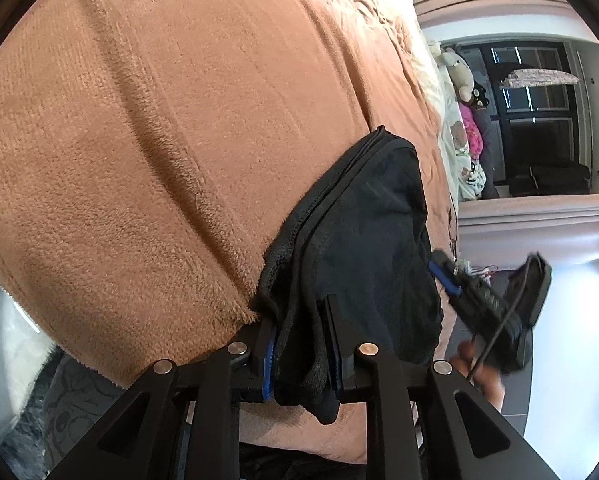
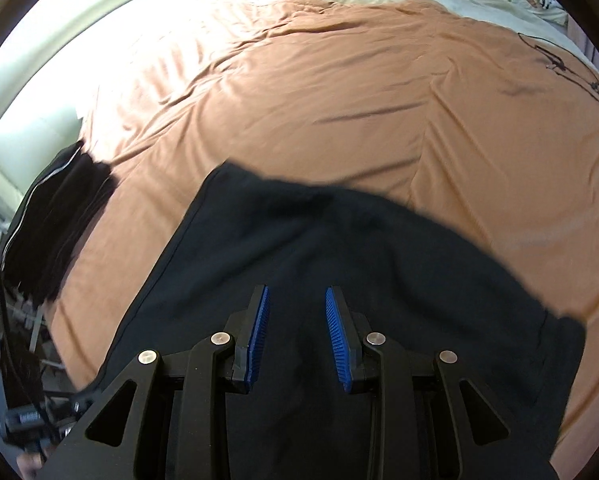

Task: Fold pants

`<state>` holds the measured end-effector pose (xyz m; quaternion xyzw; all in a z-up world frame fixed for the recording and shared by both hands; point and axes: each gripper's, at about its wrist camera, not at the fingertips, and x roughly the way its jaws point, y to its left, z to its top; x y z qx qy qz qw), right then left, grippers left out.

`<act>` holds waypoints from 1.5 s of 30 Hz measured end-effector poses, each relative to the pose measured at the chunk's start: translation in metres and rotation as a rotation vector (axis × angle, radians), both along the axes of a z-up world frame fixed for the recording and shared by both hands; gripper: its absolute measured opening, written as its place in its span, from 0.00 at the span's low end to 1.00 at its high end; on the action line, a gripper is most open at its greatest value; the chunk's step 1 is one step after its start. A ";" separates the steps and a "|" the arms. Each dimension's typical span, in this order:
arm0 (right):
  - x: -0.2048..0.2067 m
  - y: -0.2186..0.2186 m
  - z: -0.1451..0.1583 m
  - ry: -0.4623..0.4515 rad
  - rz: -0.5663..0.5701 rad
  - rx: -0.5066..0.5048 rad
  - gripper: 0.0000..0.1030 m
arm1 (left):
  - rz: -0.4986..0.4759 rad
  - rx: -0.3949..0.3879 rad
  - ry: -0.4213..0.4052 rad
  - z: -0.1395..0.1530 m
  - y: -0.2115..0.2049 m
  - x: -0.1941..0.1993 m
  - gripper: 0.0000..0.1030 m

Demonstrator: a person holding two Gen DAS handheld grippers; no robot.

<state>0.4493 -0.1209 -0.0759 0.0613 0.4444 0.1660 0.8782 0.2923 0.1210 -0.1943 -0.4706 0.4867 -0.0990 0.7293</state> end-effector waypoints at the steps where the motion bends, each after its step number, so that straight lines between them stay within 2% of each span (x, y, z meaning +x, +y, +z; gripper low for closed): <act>1: -0.008 0.000 -0.003 0.001 0.003 0.006 0.26 | -0.001 0.003 -0.008 0.003 0.000 -0.001 0.14; 5: -0.029 -0.001 -0.014 0.005 -0.010 0.020 0.26 | -0.010 0.007 -0.047 0.018 -0.003 -0.002 0.10; 12: -0.070 -0.002 -0.038 0.018 -0.038 0.114 0.26 | -0.050 0.023 -0.108 0.046 -0.013 0.003 0.08; 18: -0.102 -0.009 -0.046 0.005 -0.058 0.169 0.26 | -0.078 0.042 -0.154 0.067 -0.026 0.012 0.07; 21: -0.112 -0.016 -0.052 0.009 -0.075 0.197 0.23 | -0.102 0.056 -0.183 0.080 -0.038 0.018 0.06; 25: -0.119 -0.025 -0.051 0.016 -0.043 0.227 0.23 | -0.149 0.073 -0.215 0.098 -0.059 0.026 0.06; 34: -0.134 -0.084 -0.032 -0.007 -0.048 0.331 0.23 | -0.252 0.110 -0.280 0.132 -0.111 0.049 0.06; 45: -0.174 -0.180 -0.016 -0.064 -0.153 0.388 0.23 | -0.412 0.130 -0.300 0.143 -0.190 0.066 0.06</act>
